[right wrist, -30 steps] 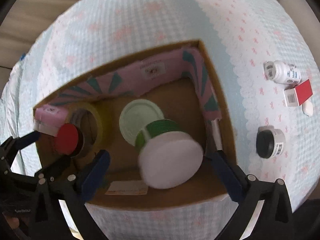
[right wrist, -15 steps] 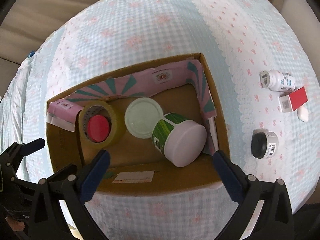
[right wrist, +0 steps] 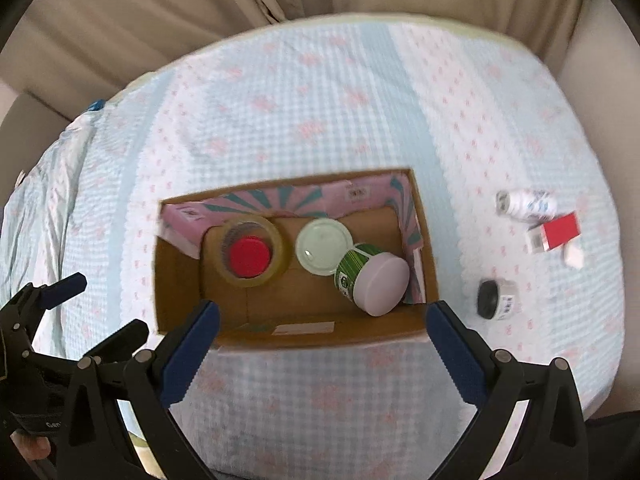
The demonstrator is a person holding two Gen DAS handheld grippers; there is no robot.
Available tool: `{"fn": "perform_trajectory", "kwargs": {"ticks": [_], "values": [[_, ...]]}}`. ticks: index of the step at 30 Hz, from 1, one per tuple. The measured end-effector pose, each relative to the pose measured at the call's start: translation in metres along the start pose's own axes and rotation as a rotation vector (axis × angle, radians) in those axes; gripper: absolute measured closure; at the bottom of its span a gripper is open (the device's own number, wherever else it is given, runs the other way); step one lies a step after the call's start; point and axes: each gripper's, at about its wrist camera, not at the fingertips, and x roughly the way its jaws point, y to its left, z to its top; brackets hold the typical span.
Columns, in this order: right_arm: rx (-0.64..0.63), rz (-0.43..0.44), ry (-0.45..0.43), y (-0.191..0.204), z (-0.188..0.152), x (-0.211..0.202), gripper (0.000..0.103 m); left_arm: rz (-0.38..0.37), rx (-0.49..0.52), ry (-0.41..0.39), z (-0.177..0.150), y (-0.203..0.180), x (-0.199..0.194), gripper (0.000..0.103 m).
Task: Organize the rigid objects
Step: 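Lift both tools away from the box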
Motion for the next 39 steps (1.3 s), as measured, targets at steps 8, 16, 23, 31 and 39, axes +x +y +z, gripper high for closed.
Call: {"fn": "perform_trajectory", "kwargs": {"ticks": [8,16,23,31,39], "values": [[-0.057,-0.043,-0.109,0.023,-0.011,-0.069,0.001,0.016,-0.054,-0.123,-0.023,0.011,-0.078,0.0],[-0.038,-0.09,-0.167,0.012,-0.035,-0.113,0.0,-0.008,-0.032,-0.181,-0.039,-0.008,-0.111,0.0],[-0.034,-0.158,-0.193,-0.031,-0.057,-0.144,0.0,-0.045,0.014,-0.215,-0.047,-0.055,-0.121,0.0],[0.052,-0.154,-0.214,-0.128,-0.069,-0.16,0.0,-0.045,0.065,-0.238,-0.042,-0.121,-0.127,0.0],[-0.126,-0.105,-0.208,-0.241,-0.045,-0.134,0.0,-0.006,-0.042,-0.194,-0.027,-0.219,-0.092,0.0]]}}
